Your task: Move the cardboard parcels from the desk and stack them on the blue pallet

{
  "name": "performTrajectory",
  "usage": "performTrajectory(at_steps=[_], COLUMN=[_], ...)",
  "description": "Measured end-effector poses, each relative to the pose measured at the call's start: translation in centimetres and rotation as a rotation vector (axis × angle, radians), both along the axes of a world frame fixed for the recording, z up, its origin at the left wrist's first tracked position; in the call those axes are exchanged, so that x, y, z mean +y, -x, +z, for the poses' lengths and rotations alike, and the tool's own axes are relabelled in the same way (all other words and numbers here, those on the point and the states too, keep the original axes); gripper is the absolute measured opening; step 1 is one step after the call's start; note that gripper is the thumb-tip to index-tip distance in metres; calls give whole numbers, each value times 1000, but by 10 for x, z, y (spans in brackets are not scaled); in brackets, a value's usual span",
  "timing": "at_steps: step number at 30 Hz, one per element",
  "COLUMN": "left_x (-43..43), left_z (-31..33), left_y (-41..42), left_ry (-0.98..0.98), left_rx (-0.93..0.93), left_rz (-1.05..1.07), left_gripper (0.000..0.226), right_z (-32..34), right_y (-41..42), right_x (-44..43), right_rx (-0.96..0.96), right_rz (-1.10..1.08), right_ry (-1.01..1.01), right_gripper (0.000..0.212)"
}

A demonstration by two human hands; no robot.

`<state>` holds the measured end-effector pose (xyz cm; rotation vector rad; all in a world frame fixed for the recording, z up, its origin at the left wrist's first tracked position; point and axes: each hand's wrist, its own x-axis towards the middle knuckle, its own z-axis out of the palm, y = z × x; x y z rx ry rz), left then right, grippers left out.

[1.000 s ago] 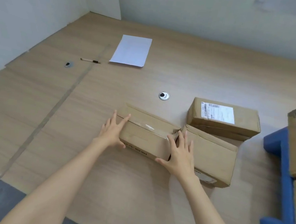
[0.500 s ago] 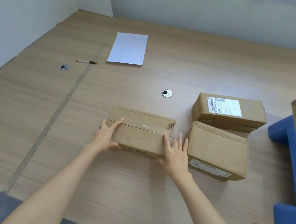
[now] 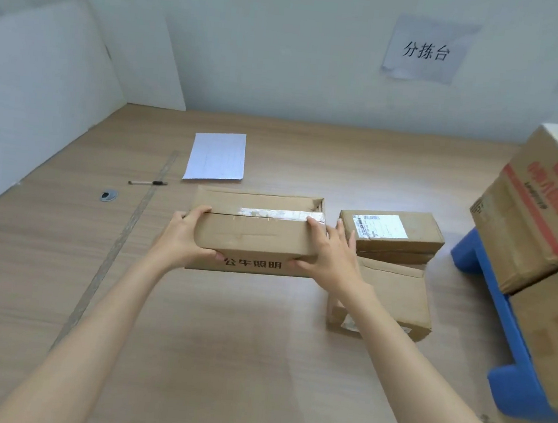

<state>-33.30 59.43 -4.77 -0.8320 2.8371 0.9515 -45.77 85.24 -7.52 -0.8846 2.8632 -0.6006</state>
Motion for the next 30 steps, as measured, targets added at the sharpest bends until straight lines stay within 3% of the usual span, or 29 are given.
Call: performTrajectory(at_steps=[8,11,22,30], left_x=[64,101,274,421], left_z=[106,121,136,119], left_y=[29,41,91,115], left_ry=[46,49,7,-39], left_rx=[255,322,426,401], left_rz=[-120,-173,-489,-608], left_gripper=[113,100,77,75], right_z=[99,121,158,149], right_y=[9,7,-5,3], right_x=[74,118,334,493], right_rx=[-4,-1,-41,-71], right_rz=[-156,-221,-440,-472], right_ry=[171,215,299,250], right_gripper=[93,87,84,79])
